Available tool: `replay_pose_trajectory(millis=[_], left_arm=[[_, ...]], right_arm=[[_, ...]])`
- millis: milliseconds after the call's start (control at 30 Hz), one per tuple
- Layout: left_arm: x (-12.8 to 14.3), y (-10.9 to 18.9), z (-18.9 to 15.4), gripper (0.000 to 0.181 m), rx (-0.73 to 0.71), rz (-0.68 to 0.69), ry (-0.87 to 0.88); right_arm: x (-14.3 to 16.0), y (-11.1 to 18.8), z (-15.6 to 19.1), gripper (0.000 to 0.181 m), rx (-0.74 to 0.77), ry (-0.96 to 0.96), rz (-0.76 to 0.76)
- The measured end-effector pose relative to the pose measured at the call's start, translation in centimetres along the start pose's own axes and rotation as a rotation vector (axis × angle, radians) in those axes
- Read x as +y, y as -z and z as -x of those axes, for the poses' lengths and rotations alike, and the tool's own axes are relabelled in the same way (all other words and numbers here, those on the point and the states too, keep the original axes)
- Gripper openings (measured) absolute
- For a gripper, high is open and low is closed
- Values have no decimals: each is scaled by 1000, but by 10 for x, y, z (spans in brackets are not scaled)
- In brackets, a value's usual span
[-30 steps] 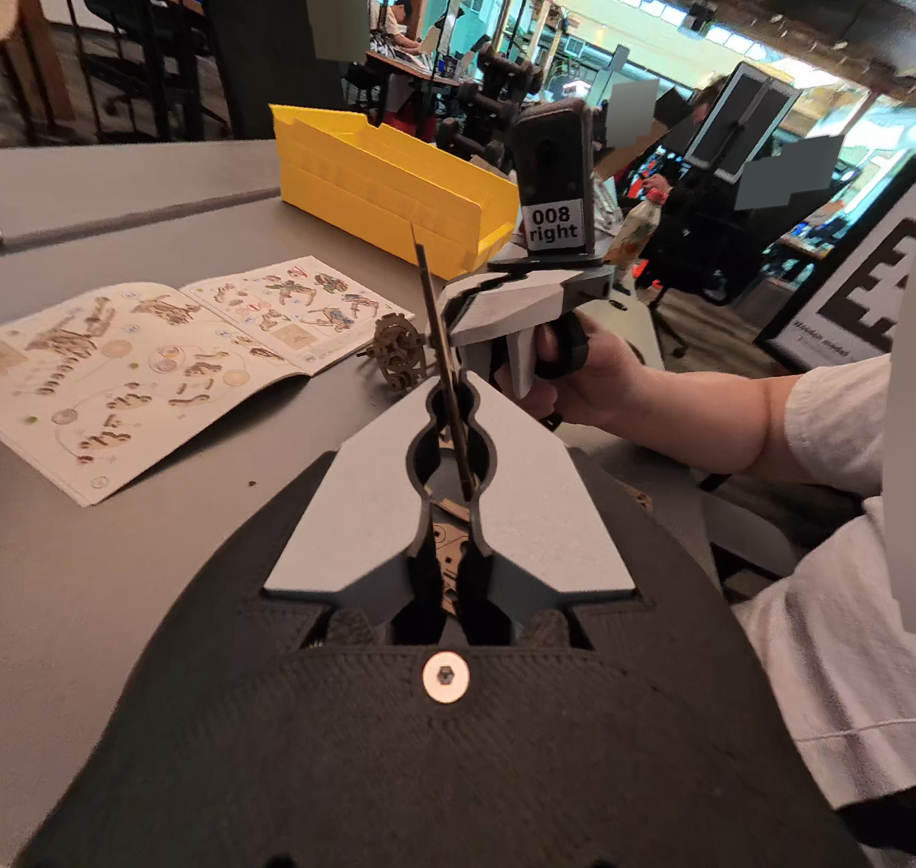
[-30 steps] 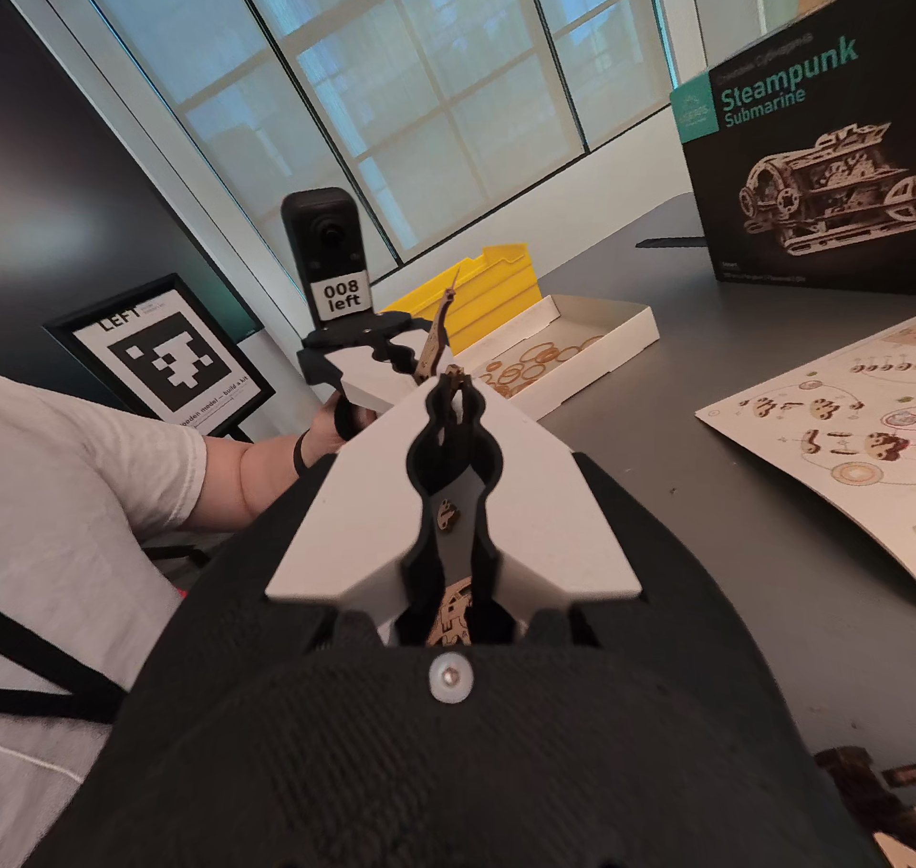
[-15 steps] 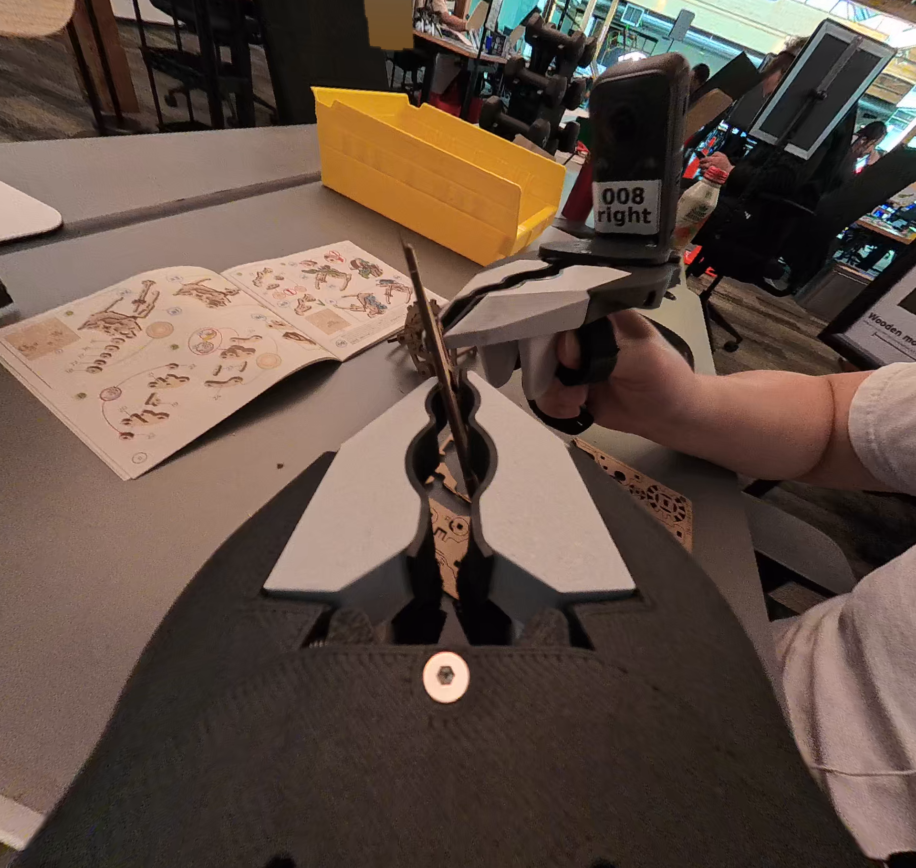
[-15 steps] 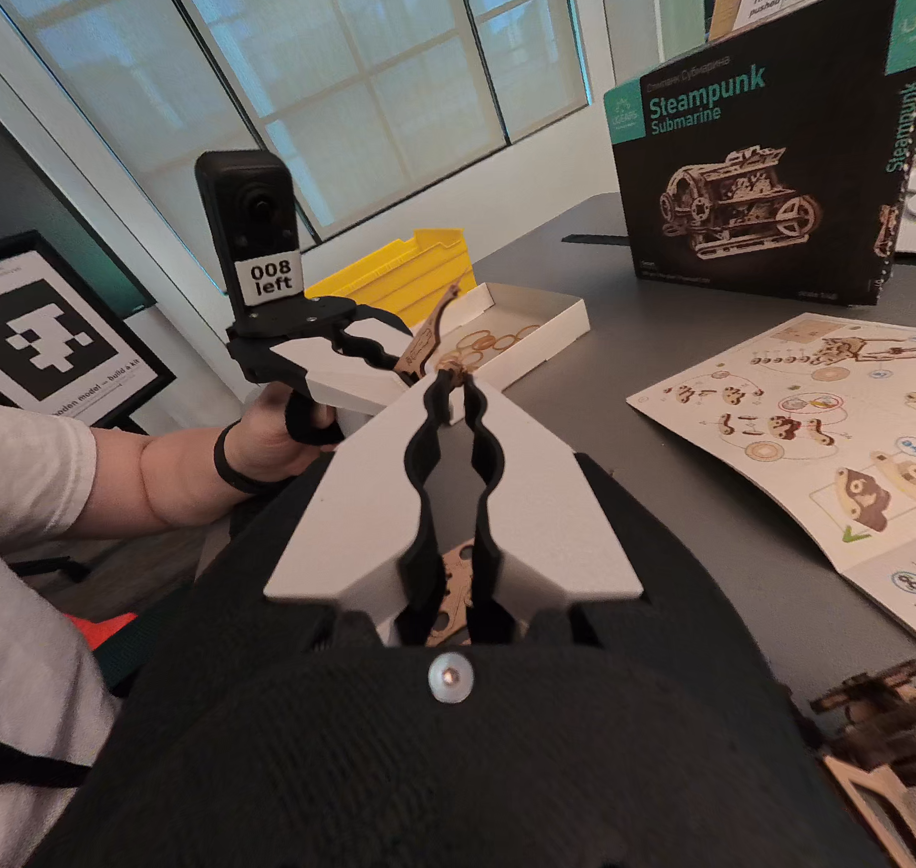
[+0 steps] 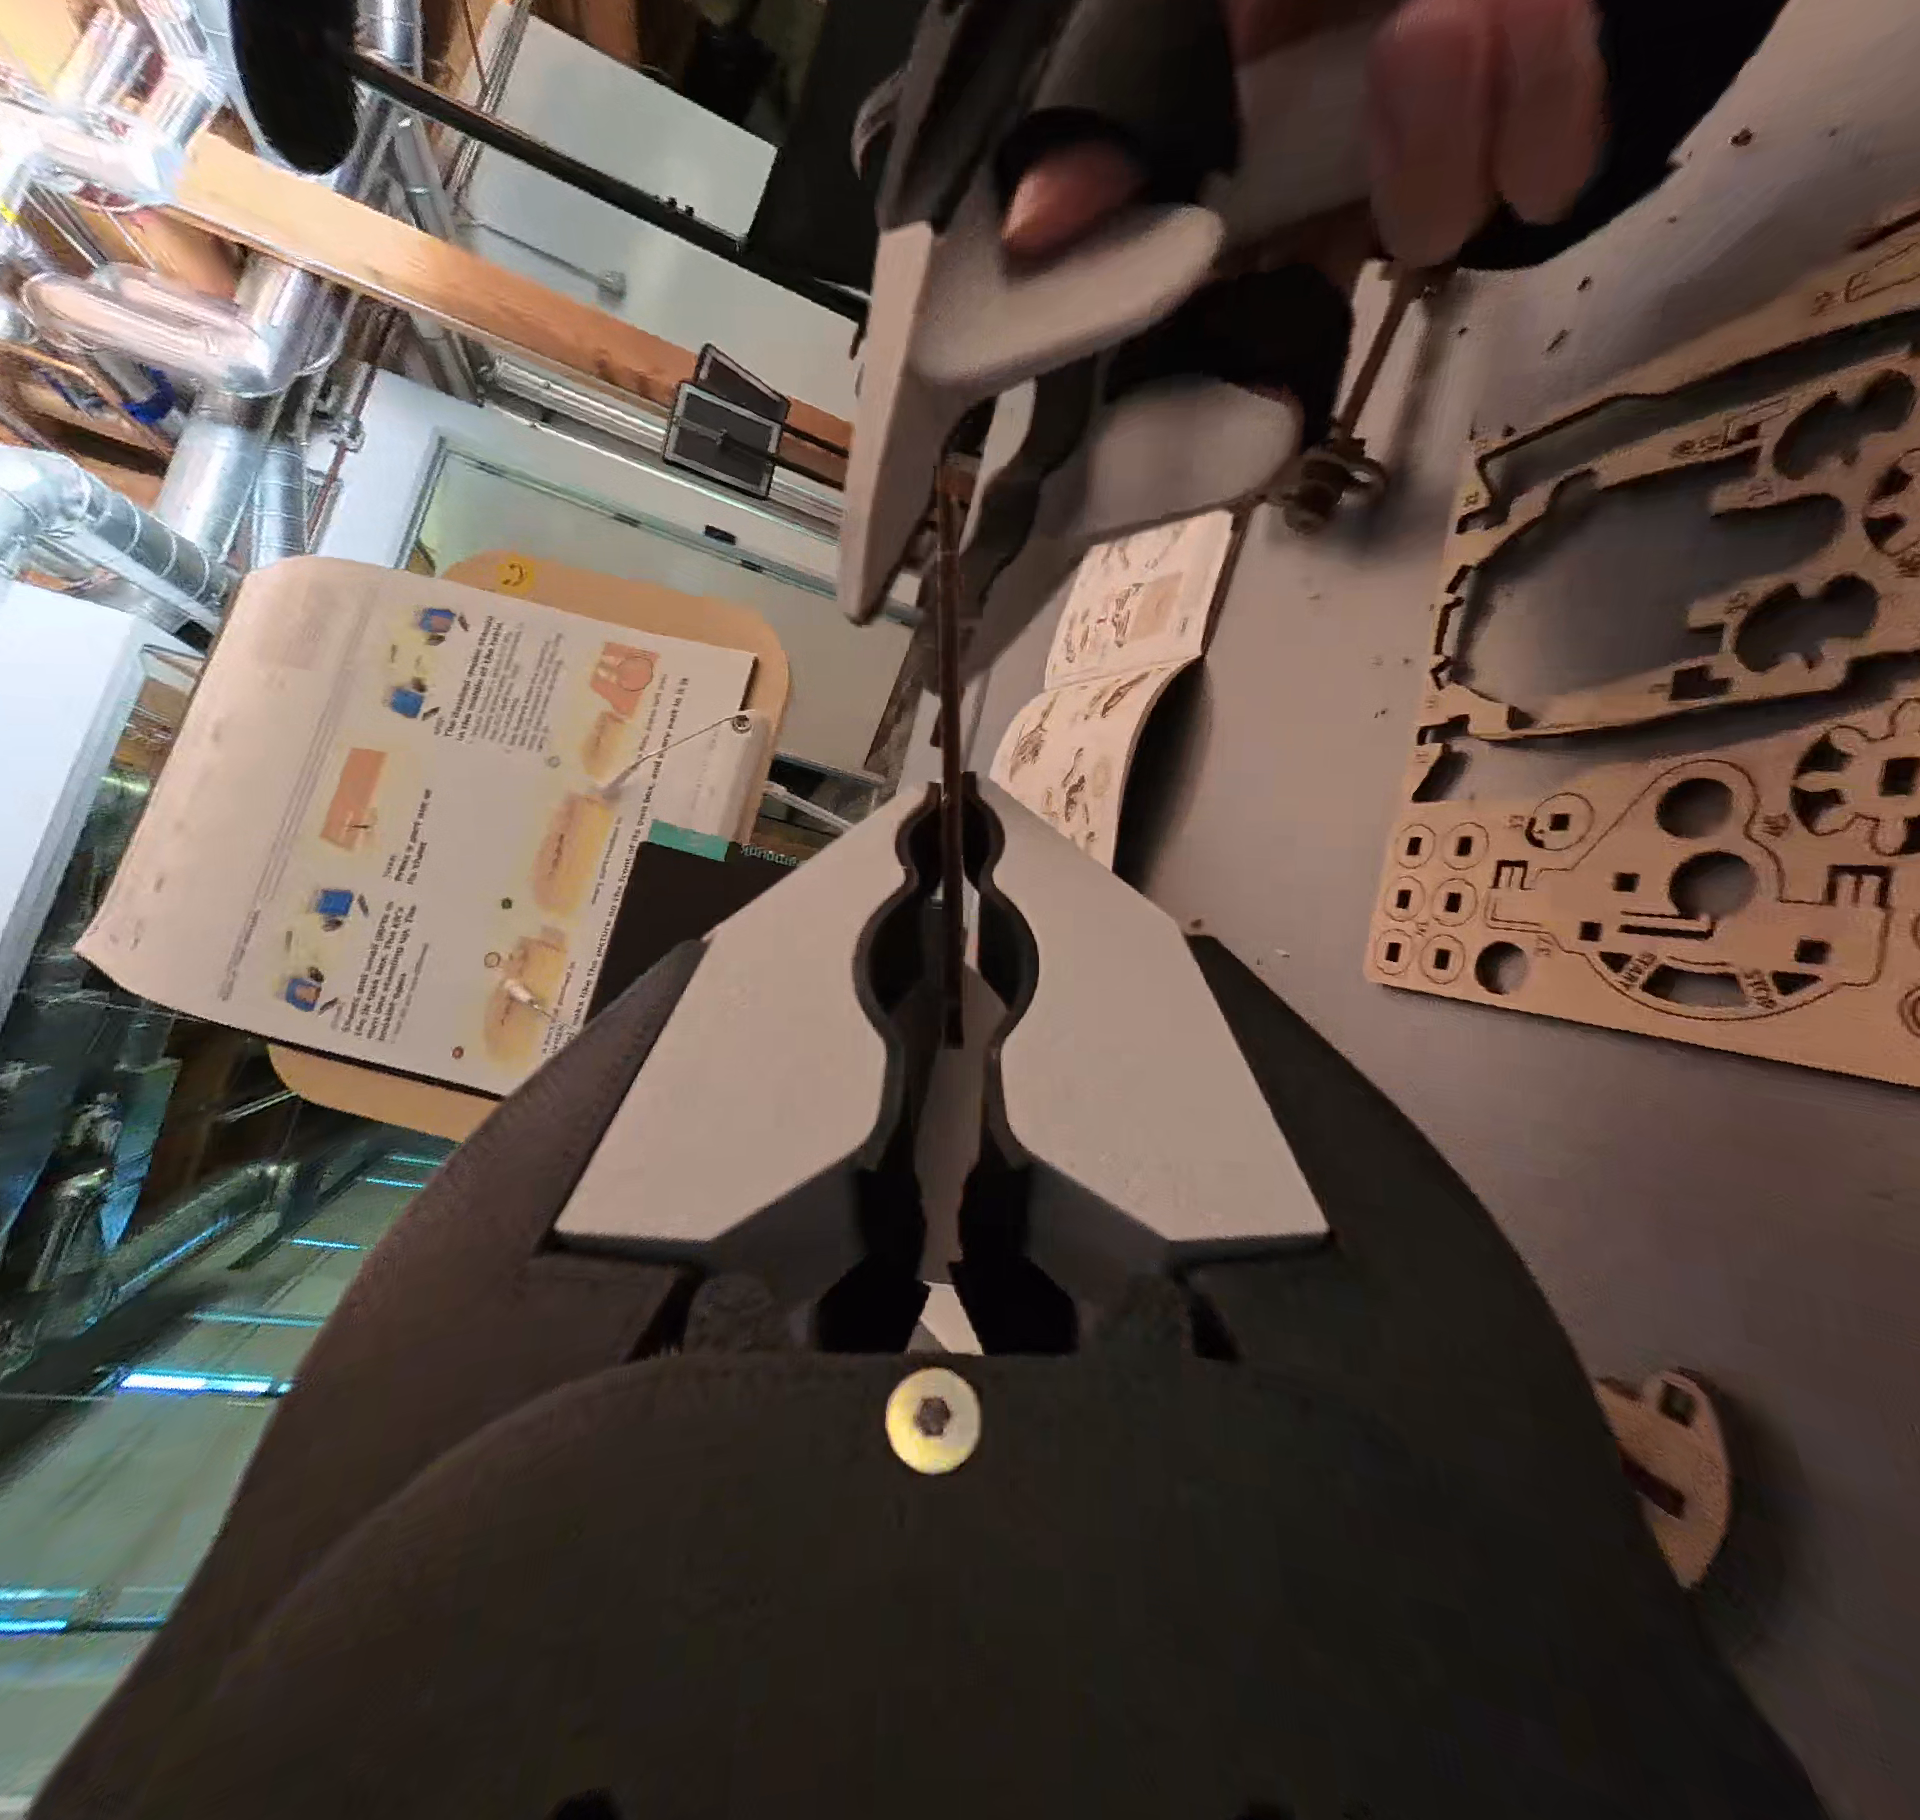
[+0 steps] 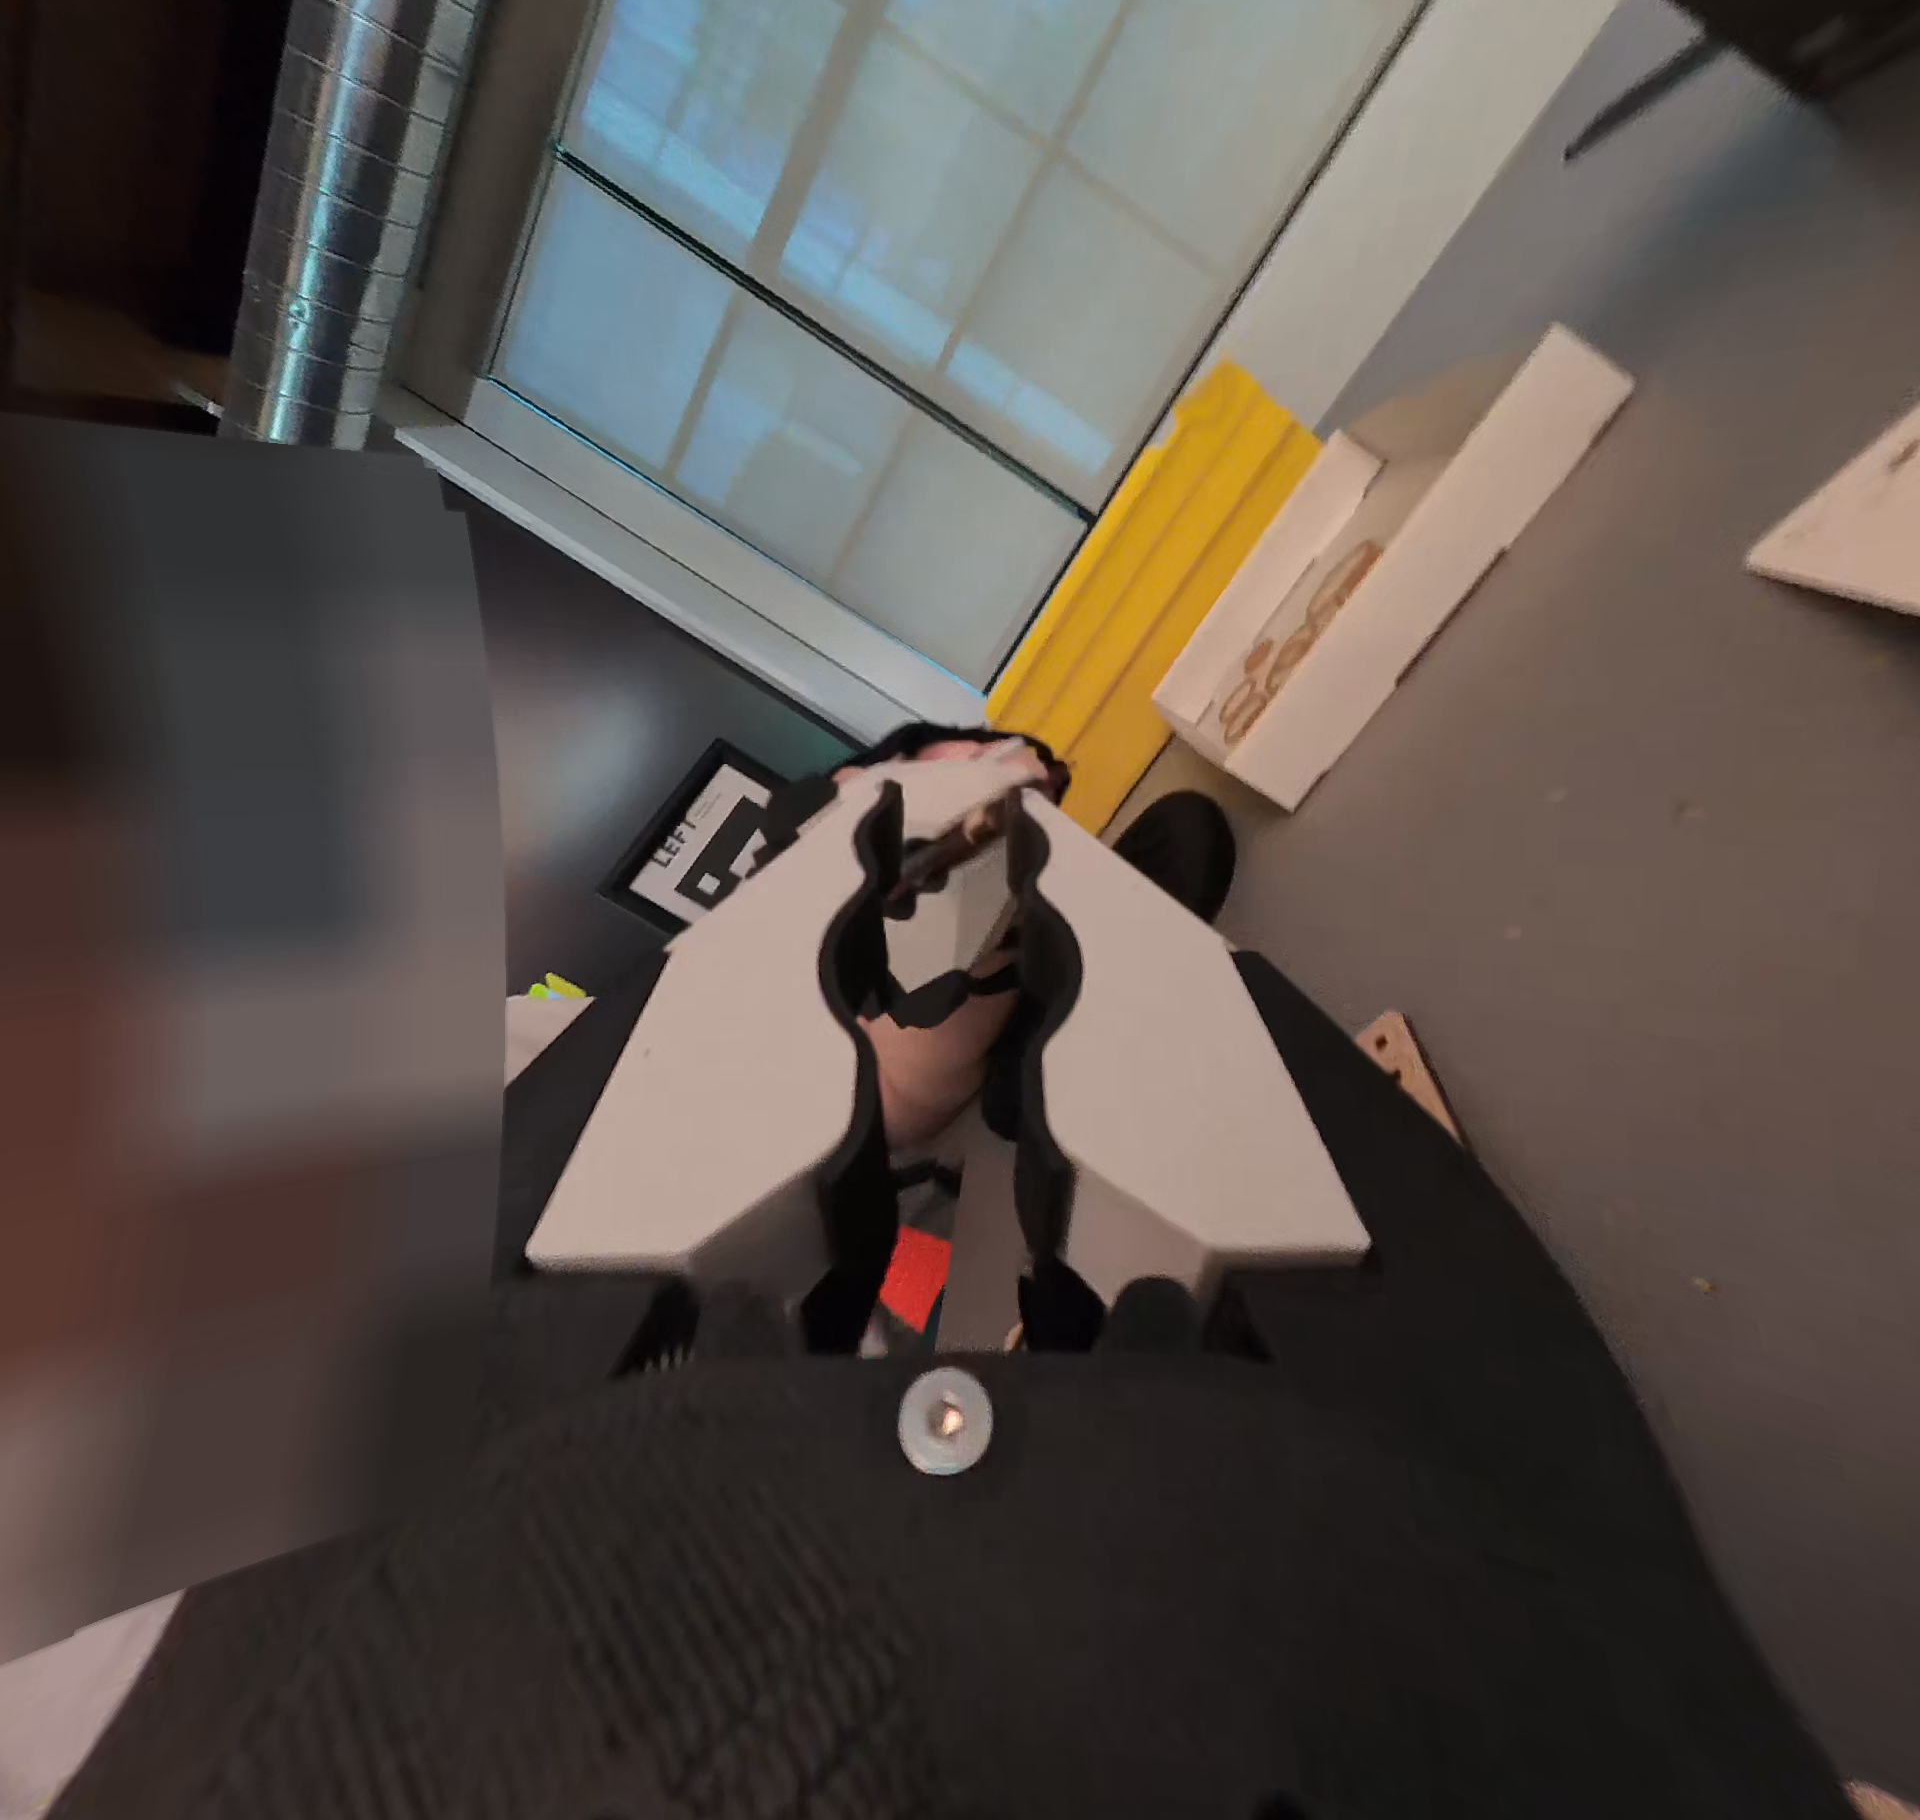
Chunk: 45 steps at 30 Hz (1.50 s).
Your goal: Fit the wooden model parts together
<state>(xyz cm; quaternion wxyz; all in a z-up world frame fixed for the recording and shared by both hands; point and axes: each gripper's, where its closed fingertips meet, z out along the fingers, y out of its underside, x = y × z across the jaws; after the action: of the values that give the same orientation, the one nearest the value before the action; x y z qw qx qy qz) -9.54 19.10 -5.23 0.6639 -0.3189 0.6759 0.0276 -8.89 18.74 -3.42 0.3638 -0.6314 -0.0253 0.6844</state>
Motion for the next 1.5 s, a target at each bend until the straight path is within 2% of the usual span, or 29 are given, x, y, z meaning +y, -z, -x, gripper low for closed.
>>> replay_pose_trajectory(millis=[200,567,867,967,1067,1167,1233,1300,1367,1433,1500], left_arm=[[5,1,2,0,-31,8,-100],[-12,8,8,0,-136,-47,-235],[-13,8,10,0,-186,-55,-283],[-12,5,12,21,-165,-61,-158],[-12,3,7,48,-33,-83,62],[-19,5,0,56,139,-156,320],[-20,7,4,62,204,-180,475],[-18,9,14,61,244,-193,621],[-17,13,15,42,338,-218,758],[-14,13,6,33,458,-208,871],[-16,15,-6,34,595,-200,967]], right_arm=[[4,0,-1,14,-29,-87,17],[9,-2,3,13,42,23,72],[20,-6,13,3,-5,20,136],[13,-1,16,1,22,92,122],[2,9,15,1,70,154,110],[2,16,9,1,128,198,154],[10,16,4,1,166,233,217],[18,15,0,1,205,274,279],[26,13,0,1,210,312,331],[33,10,2,1,203,340,376],[38,10,1,1,208,362,409]])
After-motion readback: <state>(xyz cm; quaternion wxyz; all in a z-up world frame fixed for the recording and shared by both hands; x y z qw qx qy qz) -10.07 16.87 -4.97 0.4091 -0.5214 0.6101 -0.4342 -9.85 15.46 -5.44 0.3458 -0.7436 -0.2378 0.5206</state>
